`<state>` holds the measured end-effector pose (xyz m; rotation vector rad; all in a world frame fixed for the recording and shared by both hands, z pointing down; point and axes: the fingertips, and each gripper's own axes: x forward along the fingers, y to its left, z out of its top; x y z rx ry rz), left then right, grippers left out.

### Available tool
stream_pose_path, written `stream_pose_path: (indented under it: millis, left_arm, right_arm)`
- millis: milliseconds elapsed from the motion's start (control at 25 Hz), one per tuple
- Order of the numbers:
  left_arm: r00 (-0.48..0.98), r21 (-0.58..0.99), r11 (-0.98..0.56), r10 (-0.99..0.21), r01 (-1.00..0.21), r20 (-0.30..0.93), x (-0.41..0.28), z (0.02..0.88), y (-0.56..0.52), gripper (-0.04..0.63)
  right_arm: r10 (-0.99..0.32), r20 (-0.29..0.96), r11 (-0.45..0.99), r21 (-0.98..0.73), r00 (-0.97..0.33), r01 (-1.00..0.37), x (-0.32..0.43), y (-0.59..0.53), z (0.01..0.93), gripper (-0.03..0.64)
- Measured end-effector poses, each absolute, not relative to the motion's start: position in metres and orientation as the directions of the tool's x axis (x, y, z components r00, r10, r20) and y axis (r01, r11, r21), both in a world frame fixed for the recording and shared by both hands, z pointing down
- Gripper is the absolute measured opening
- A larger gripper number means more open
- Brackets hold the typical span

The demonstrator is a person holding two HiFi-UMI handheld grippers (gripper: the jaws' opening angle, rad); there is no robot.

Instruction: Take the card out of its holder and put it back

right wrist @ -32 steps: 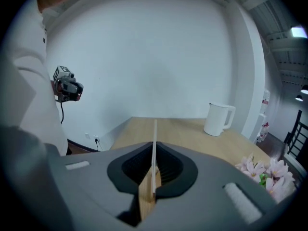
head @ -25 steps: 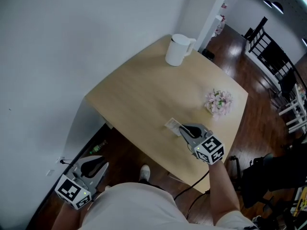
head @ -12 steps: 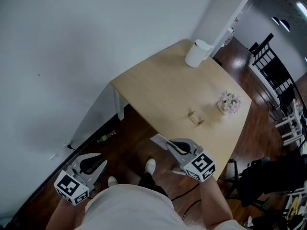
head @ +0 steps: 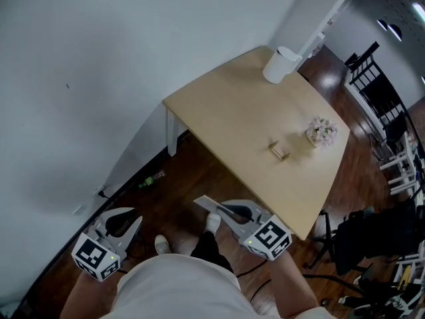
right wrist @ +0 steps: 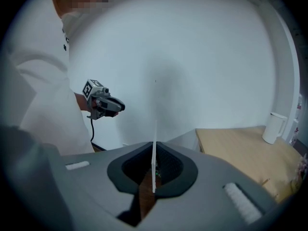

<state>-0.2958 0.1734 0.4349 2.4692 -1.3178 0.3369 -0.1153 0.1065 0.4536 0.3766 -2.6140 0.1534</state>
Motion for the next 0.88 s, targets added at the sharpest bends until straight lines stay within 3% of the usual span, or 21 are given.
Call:
stream_pose_path:
  millis: [360,880]
  left_arm:
    - [0.596,0.184,-0.570,-0.732,-0.801,0.330,-0.259,0.434,0.127,0.071]
    - [0.657,0.192,-0.633,-0.681,-0.750,0.323,-0.135,0.420,0.003,0.071]
  right_arm:
    - [-0.295,0.488,0.938,-0.016,-0.821,-0.346,-0.065,0.049,0.454,0.021]
    - [-0.446,0.483,0.872,0.043,-0.754,-0.488,0.102,-0.126,0.451,0.021]
